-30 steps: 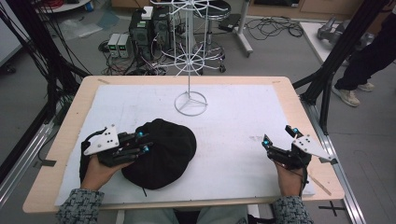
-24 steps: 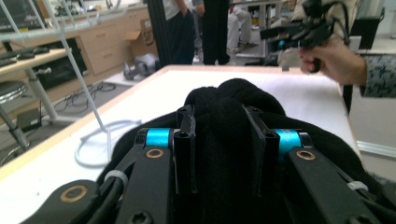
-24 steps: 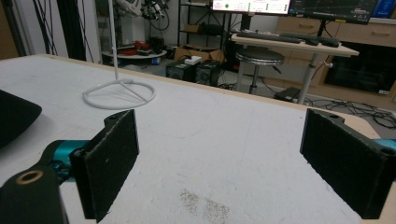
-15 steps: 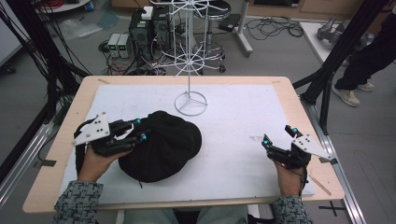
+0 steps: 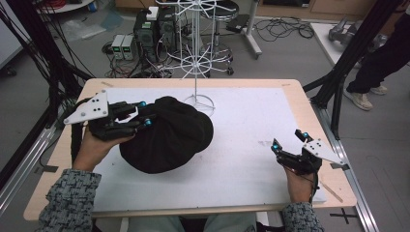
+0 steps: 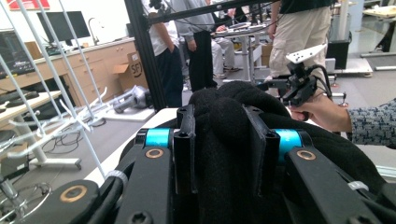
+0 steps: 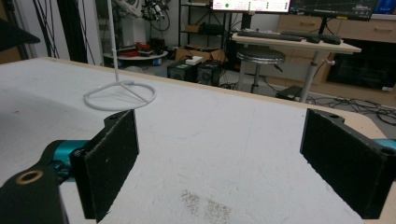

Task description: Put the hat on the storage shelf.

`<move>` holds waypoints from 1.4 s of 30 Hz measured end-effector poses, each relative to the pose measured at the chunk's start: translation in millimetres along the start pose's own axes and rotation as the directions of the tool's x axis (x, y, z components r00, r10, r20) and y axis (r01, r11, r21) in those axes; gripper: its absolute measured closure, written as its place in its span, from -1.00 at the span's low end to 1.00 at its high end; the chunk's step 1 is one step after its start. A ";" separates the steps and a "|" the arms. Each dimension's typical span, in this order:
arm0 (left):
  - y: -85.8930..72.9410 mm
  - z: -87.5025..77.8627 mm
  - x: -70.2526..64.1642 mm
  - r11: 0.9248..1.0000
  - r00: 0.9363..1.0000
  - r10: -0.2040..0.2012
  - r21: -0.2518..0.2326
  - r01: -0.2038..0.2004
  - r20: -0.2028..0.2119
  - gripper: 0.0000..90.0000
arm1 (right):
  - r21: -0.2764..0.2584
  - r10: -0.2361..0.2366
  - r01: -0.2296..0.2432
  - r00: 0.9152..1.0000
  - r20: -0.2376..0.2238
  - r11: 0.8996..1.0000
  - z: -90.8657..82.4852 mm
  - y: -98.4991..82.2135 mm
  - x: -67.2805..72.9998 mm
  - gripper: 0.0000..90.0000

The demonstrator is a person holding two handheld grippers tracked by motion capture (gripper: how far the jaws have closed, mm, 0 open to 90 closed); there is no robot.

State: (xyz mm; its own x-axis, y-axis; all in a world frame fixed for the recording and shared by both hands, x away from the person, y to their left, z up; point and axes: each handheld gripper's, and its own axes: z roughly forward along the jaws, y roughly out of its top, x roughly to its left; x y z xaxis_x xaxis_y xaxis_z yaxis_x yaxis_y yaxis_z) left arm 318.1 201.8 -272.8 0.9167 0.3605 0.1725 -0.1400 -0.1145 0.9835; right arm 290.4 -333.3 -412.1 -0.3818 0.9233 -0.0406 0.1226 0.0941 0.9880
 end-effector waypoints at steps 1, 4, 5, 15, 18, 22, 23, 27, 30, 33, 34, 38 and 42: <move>3.4 0.1 1.6 1.000 1.000 0.002 -0.001 -0.002 0.008 0.51 | -0.001 -0.001 0.001 1.000 0.001 1.000 0.0 0.0 0.0 -0.76; 13.4 -0.3 6.7 1.000 1.000 0.012 -0.008 -0.012 0.019 0.51 | -0.001 0.001 -0.001 1.000 0.000 1.000 0.0 -0.1 0.1 -0.76; 16.7 -0.9 8.3 1.000 1.000 0.017 -0.014 -0.017 0.023 0.51 | -0.002 0.006 -0.006 1.000 0.002 1.000 -0.4 -0.1 0.3 -0.76; 51.8 -7.9 28.2 0.996 0.999 0.026 -0.088 -0.024 0.029 0.51 | 0.002 0.015 -0.015 1.000 -0.005 1.000 0.5 -0.8 0.2 -0.76; 65.5 -10.4 35.5 0.993 0.999 0.036 -0.112 -0.034 0.020 0.50 | -0.004 0.011 -0.011 1.000 -0.006 1.000 0.7 -1.0 -0.6 -0.76; 80.8 -13.1 42.7 0.990 0.999 0.045 -0.136 -0.044 0.007 0.50 | 0.005 0.025 -0.025 1.000 -0.008 1.000 0.8 -1.3 -0.3 -0.76; 84.3 -13.9 44.1 0.989 0.999 0.049 -0.143 -0.048 0.007 0.50 | 0.002 0.023 -0.023 1.000 -0.008 1.000 1.1 -1.2 -0.6 -0.76; 97.9 -16.4 49.5 0.983 0.998 0.061 -0.175 -0.060 0.000 0.50 | 0.002 0.026 -0.026 1.000 -0.011 1.000 1.2 -1.4 -0.3 -0.76; 106.1 -16.9 52.5 0.980 0.998 0.070 -0.187 -0.071 -0.011 0.50 | 0.003 0.026 -0.026 1.000 -0.012 1.000 1.3 -1.5 -0.8 -0.76; 115.4 -18.2 56.2 0.976 0.997 0.081 -0.201 -0.083 -0.016 0.50 | 0.002 0.029 -0.028 0.999 -0.014 1.000 1.5 -1.7 -1.0 -0.76; 118.5 -18.7 57.4 0.975 0.996 0.083 -0.206 -0.084 -0.017 0.50 | 0.003 0.031 -0.031 0.999 -0.015 1.000 1.7 -1.8 -1.1 -0.76; 129.9 -20.5 61.4 0.971 0.996 0.091 -0.220 -0.094 -0.025 0.50 | 0.006 0.035 -0.035 0.999 -0.014 0.999 2.0 -2.1 -1.7 -0.76; 142.1 -22.8 64.8 0.965 0.993 0.109 -0.237 -0.114 -0.035 0.50 | 0.008 0.038 -0.038 0.999 -0.017 0.999 2.2 -2.3 -1.9 -0.76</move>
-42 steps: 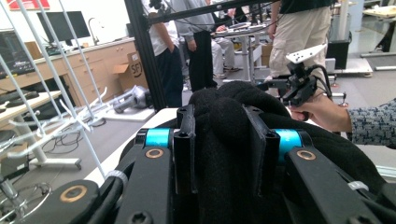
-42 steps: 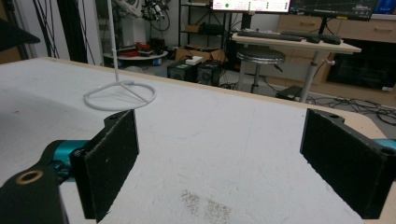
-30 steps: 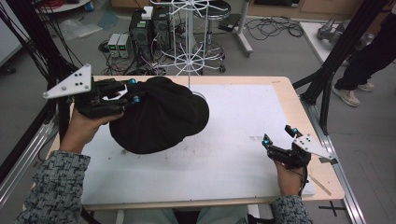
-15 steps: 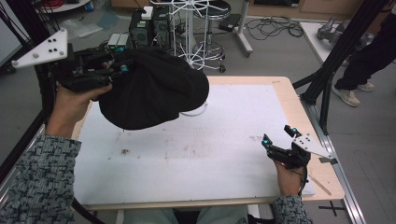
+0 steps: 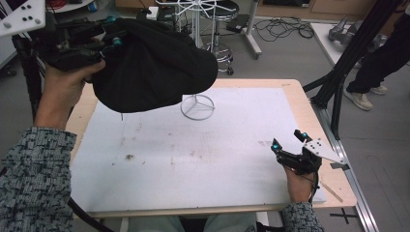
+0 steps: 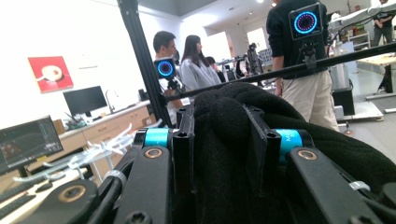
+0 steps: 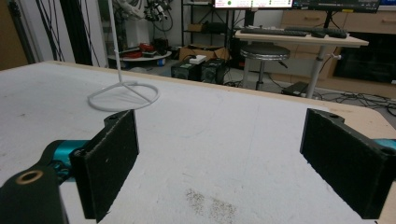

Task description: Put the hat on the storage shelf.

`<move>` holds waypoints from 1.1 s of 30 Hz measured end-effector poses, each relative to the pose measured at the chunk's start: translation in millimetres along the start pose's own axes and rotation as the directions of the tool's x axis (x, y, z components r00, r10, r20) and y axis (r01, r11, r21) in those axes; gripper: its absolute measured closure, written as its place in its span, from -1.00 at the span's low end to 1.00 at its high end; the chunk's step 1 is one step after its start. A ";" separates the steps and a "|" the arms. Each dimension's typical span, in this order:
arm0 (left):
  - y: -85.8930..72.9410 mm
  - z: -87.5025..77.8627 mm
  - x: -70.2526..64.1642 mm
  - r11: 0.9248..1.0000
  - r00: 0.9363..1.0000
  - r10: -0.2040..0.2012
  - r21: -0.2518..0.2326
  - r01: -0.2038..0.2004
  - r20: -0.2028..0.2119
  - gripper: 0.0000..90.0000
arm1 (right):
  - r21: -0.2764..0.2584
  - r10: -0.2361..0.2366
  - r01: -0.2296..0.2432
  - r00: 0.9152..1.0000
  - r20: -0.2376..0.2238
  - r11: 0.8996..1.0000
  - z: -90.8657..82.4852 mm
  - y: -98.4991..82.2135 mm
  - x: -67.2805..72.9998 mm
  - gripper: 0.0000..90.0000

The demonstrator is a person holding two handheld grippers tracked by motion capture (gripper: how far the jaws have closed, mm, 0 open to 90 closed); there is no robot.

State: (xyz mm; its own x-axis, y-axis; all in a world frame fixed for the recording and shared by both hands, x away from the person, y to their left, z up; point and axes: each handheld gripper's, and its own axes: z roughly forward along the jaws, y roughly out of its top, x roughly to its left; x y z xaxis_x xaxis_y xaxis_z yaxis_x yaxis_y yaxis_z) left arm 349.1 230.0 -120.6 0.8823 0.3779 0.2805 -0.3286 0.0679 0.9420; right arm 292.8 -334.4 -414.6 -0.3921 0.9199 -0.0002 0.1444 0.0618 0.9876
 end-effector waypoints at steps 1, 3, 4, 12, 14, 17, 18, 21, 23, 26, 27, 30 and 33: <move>2.8 0.0 1.7 1.000 1.000 0.000 -0.003 0.000 -0.003 0.50 | 0.001 -0.002 0.002 1.000 0.001 1.000 0.1 -0.1 -0.3 -0.76; 8.4 0.1 4.5 1.000 1.000 0.006 -0.011 -0.006 -0.008 0.50 | 0.002 0.003 -0.003 1.000 0.000 1.000 0.7 -0.3 -0.5 -0.76; 10.6 0.1 5.4 1.000 1.000 0.011 -0.011 -0.011 -0.013 0.50 | 0.002 0.003 -0.003 1.000 0.000 1.000 0.7 -0.3 -0.6 -0.76; 29.9 2.3 13.1 0.999 0.999 0.034 -0.030 -0.035 -0.025 0.50 | 0.006 0.009 -0.008 1.000 -0.004 1.000 2.0 -0.7 -1.2 -0.76; 33.6 3.6 13.9 0.998 0.999 0.040 -0.038 -0.041 -0.023 0.50 | 0.007 0.010 -0.010 1.000 -0.004 1.000 2.0 -0.8 -0.8 -0.76; 38.7 5.7 15.6 0.998 0.999 0.044 -0.052 -0.045 -0.022 0.50 | 0.006 0.010 -0.010 1.000 -0.005 1.000 2.2 -0.9 -1.2 -0.76; 39.9 6.2 16.0 0.997 0.999 0.046 -0.054 -0.047 -0.023 0.50 | 0.005 0.010 -0.010 1.000 -0.005 1.000 2.3 -1.0 -1.5 -0.76; 44.7 9.8 18.3 0.996 0.998 0.052 -0.064 -0.054 -0.026 0.50 | 0.006 0.012 -0.012 1.000 -0.006 1.000 3.1 -1.2 -1.8 -0.76; 47.1 12.6 19.8 0.996 0.998 0.054 -0.069 -0.056 -0.026 0.49 | 0.005 0.013 -0.013 1.000 -0.007 1.000 3.0 -1.3 -1.8 -0.76; 50.4 16.9 22.0 0.995 0.998 0.055 -0.079 -0.057 -0.028 0.49 | 0.012 0.017 -0.017 1.000 -0.007 1.000 2.7 -1.4 -2.2 -0.76; 51.6 18.2 23.0 0.995 0.998 0.055 -0.083 -0.057 -0.029 0.49 | 0.009 0.013 -0.013 1.000 -0.006 1.000 2.8 -1.6 -3.1 -0.76; 54.1 22.2 25.2 0.994 0.998 0.057 -0.094 -0.060 -0.040 0.49 | 0.010 0.020 -0.020 1.000 -0.005 1.000 2.1 -1.8 -3.8 -0.76; 54.2 26.2 28.6 0.993 0.998 0.050 -0.108 -0.055 -0.050 0.49 | 0.008 0.026 -0.026 1.000 -0.005 1.000 1.4 -2.0 -4.2 -0.76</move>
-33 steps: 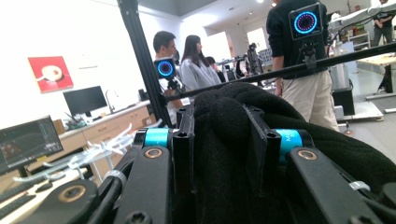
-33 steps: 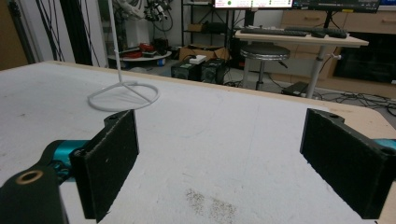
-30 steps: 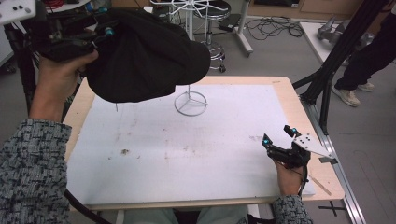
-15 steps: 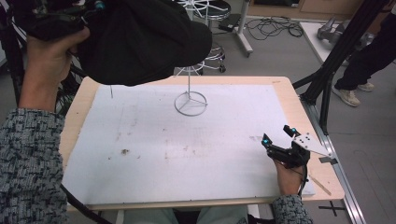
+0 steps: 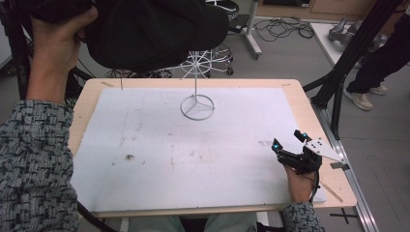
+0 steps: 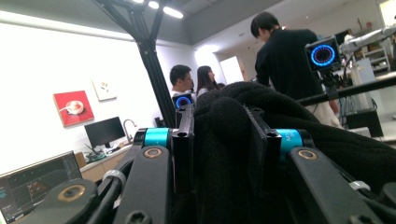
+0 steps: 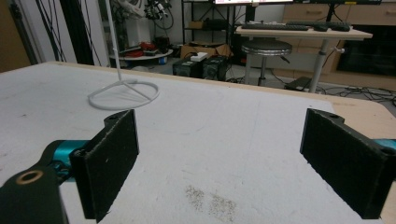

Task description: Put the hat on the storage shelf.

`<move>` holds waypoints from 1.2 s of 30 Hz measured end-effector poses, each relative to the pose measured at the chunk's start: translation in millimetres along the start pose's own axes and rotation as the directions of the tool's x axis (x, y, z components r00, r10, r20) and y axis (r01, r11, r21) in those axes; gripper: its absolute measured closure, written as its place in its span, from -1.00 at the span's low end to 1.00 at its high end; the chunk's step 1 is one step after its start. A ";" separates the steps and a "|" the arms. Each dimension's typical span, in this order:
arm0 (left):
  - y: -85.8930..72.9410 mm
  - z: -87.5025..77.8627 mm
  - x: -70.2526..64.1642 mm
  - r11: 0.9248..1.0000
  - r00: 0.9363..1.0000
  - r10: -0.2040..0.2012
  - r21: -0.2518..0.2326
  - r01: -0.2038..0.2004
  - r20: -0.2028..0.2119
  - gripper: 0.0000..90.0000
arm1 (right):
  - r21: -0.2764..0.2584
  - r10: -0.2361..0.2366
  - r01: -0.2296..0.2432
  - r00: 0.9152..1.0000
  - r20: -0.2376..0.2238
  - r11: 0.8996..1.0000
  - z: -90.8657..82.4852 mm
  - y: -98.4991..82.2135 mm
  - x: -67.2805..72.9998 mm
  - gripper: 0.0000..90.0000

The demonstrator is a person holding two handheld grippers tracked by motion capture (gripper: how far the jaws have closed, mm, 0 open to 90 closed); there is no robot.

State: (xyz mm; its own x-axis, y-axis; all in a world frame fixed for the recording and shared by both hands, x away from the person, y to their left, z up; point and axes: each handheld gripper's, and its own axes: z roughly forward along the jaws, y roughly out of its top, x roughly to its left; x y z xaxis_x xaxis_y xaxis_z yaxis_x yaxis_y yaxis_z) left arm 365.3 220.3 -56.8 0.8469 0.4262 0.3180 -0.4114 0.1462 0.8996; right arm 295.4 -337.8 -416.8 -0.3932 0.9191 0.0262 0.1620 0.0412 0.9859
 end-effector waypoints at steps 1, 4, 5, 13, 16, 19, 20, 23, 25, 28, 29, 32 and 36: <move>-0.7 0.9 1.0 1.000 1.000 -0.001 -0.002 0.001 -0.004 0.49 | 0.001 -0.002 0.002 1.000 0.000 1.000 -0.2 -0.1 -0.3 -0.76; -6.2 5.0 6.1 1.000 1.000 -0.023 -0.014 0.023 -0.014 0.49 | 0.001 -0.001 0.001 1.000 -0.001 1.000 -0.5 -0.2 -0.9 -0.76; -8.5 6.4 7.1 1.000 0.999 -0.026 -0.016 0.026 -0.018 0.49 | 0.002 0.001 -0.001 1.000 0.000 1.000 -0.6 -0.2 -1.0 -0.76; -29.4 19.7 11.8 0.999 0.998 -0.041 -0.009 0.040 -0.041 0.49 | 0.001 0.002 -0.002 1.000 -0.004 1.000 0.0 -0.5 -2.2 -0.76; -34.7 25.3 13.0 0.999 0.998 -0.048 -0.009 0.047 -0.041 0.49 | 0.006 0.006 -0.006 1.000 -0.003 1.000 -0.1 -0.7 -2.3 -0.76; -37.4 29.8 13.1 0.999 0.998 -0.045 -0.009 0.045 -0.047 0.49 | 0.002 0.009 -0.009 1.000 -0.006 1.000 0.1 -0.8 -2.7 -0.76; -38.2 31.1 13.0 0.999 0.998 -0.043 -0.007 0.042 -0.050 0.49 | 0.002 0.008 -0.008 1.000 -0.006 1.000 0.1 -0.9 -2.9 -0.76; -42.0 34.3 13.6 0.999 0.997 -0.051 -0.002 0.051 -0.052 0.49 | 0.002 0.003 -0.003 1.000 -0.007 1.000 -0.1 -0.9 -3.7 -0.76; -44.9 36.2 13.9 0.999 0.997 -0.052 0.006 0.052 -0.048 0.49 | 0.002 0.003 -0.003 1.000 -0.008 1.000 -0.1 -1.0 -3.6 -0.76; -49.5 39.7 13.3 0.998 0.998 -0.050 0.031 0.052 -0.045 0.48 | 0.003 0.006 -0.006 1.000 -0.010 1.000 -0.1 -1.0 -3.3 -0.76; -51.2 40.9 13.1 0.998 0.998 -0.051 0.041 0.053 -0.043 0.48 | 0.003 0.006 -0.006 1.000 -0.010 1.000 0.0 -1.0 -3.3 -0.76; -56.4 43.6 12.6 0.995 0.998 -0.057 0.075 0.059 -0.037 0.48 | 0.002 0.009 -0.009 1.000 -0.010 1.000 0.3 -1.0 -3.1 -0.76; -63.7 45.3 9.7 0.993 0.998 -0.039 0.106 0.043 -0.043 0.47 | 0.002 0.008 -0.008 1.000 -0.010 1.000 0.4 -1.0 -3.1 -0.76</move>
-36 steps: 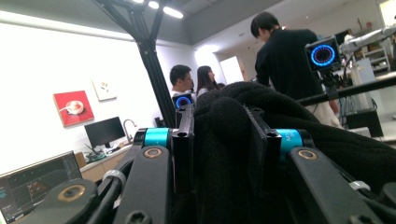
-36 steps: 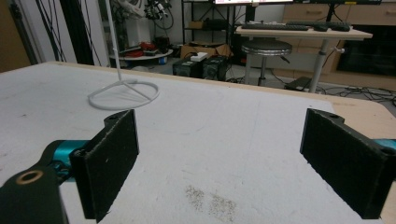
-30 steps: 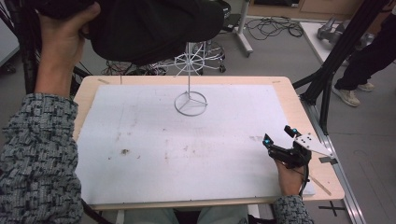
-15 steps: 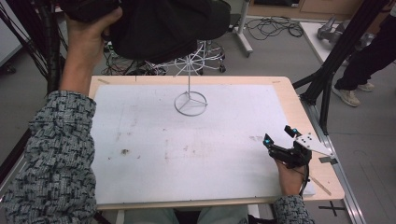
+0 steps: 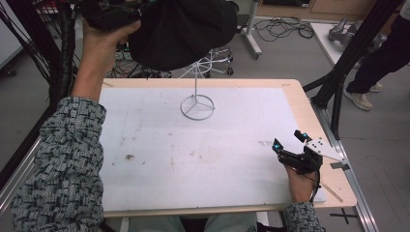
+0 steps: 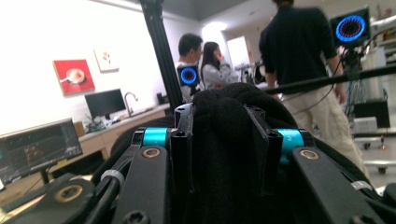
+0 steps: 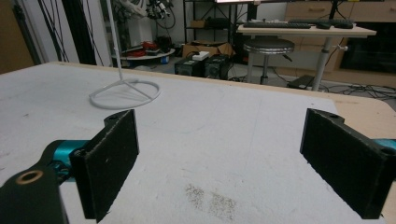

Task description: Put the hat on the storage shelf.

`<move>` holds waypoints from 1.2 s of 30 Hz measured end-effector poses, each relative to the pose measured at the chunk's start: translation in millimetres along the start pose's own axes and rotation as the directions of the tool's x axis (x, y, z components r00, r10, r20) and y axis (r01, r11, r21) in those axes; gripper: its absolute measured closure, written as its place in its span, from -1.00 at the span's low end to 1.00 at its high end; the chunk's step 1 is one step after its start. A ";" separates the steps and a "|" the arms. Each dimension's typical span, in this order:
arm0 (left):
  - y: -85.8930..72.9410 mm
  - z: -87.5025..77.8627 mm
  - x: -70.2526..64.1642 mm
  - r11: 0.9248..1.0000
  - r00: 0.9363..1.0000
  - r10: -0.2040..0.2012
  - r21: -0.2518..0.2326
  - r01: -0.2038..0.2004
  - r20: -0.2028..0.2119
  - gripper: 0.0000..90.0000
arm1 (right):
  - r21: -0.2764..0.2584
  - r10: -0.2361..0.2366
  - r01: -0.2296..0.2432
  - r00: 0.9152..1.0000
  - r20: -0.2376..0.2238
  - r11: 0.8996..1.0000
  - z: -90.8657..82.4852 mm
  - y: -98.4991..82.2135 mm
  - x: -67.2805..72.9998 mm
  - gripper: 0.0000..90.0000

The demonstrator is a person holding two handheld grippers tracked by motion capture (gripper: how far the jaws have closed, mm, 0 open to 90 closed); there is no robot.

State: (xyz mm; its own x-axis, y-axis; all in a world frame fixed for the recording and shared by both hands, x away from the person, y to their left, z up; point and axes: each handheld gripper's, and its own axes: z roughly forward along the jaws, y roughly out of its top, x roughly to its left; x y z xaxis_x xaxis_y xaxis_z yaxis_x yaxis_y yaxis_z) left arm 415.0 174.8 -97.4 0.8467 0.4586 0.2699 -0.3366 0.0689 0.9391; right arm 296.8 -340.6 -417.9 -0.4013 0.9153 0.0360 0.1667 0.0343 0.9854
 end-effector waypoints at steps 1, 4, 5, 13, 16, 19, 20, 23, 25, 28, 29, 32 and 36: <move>-3.5 -0.6 -1.7 1.000 1.000 0.016 -0.010 -0.016 -0.008 0.47 | -0.001 0.002 -0.002 1.000 -0.001 1.000 0.2 -0.1 0.0 -0.76; -12.6 -3.2 -2.6 1.000 1.000 0.005 -0.002 -0.005 -0.015 0.47 | 0.002 0.000 0.000 1.000 -0.001 1.000 0.5 -0.1 0.3 -0.76; -15.0 -4.2 -2.7 1.000 1.000 0.003 0.004 -0.002 -0.011 0.47 | 0.004 -0.005 0.005 1.000 -0.002 1.000 0.5 0.2 0.3 -0.76; -29.7 -8.3 -7.3 0.998 1.000 -0.008 0.067 0.008 0.001 0.45 | 0.007 -0.007 0.007 1.000 -0.007 1.000 3.0 0.4 2.9 -0.76; -36.8 -9.7 -8.9 0.997 1.000 -0.018 0.074 0.017 0.004 0.45 | 0.007 -0.008 0.008 1.000 -0.007 1.000 3.3 0.5 3.1 -0.76; -44.6 -10.6 -10.0 0.996 1.000 -0.027 0.089 0.026 0.002 0.45 | 0.008 -0.008 0.008 1.000 -0.007 1.000 2.9 0.6 3.2 -0.76; -47.0 -10.8 -10.2 0.995 1.000 -0.027 0.096 0.027 0.002 0.45 | 0.009 -0.009 0.009 1.000 -0.006 1.000 2.9 0.6 3.1 -0.76; -53.4 -10.9 -10.6 0.994 0.999 -0.041 0.099 0.041 0.002 0.45 | 0.008 -0.009 0.009 1.000 -0.006 1.000 3.2 0.5 3.2 -0.76; -56.5 -10.7 -10.5 0.992 0.999 -0.052 0.116 0.052 -0.003 0.45 | 0.009 -0.015 0.015 1.000 -0.006 1.000 3.5 0.4 3.1 -0.76; -61.1 -10.0 -11.0 0.989 0.998 -0.066 0.130 0.067 -0.013 0.44 | 0.007 -0.014 0.014 1.000 -0.006 1.000 3.7 0.4 3.5 -0.76; -62.6 -9.9 -10.9 0.988 0.998 -0.067 0.138 0.068 -0.015 0.44 | 0.008 -0.014 0.014 1.000 -0.007 1.000 3.8 0.4 3.5 -0.76; -68.4 -8.8 -11.5 0.984 0.996 -0.080 0.159 0.084 -0.028 0.43 | 0.013 -0.013 0.013 1.000 -0.008 1.000 3.8 0.4 3.6 -0.76; -76.2 -7.6 -13.3 0.981 0.995 -0.090 0.171 0.095 -0.033 0.40 | 0.014 -0.013 0.013 1.000 -0.009 1.000 3.8 0.4 3.6 -0.76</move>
State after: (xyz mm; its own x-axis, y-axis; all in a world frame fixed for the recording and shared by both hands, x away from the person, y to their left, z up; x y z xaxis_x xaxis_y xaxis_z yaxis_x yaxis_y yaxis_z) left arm 426.2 170.2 -174.2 0.8594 0.4798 0.1765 -0.1792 -0.0407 0.9830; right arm 298.9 -335.7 -418.1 -0.4111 0.9113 0.0246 0.1737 0.0518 0.9834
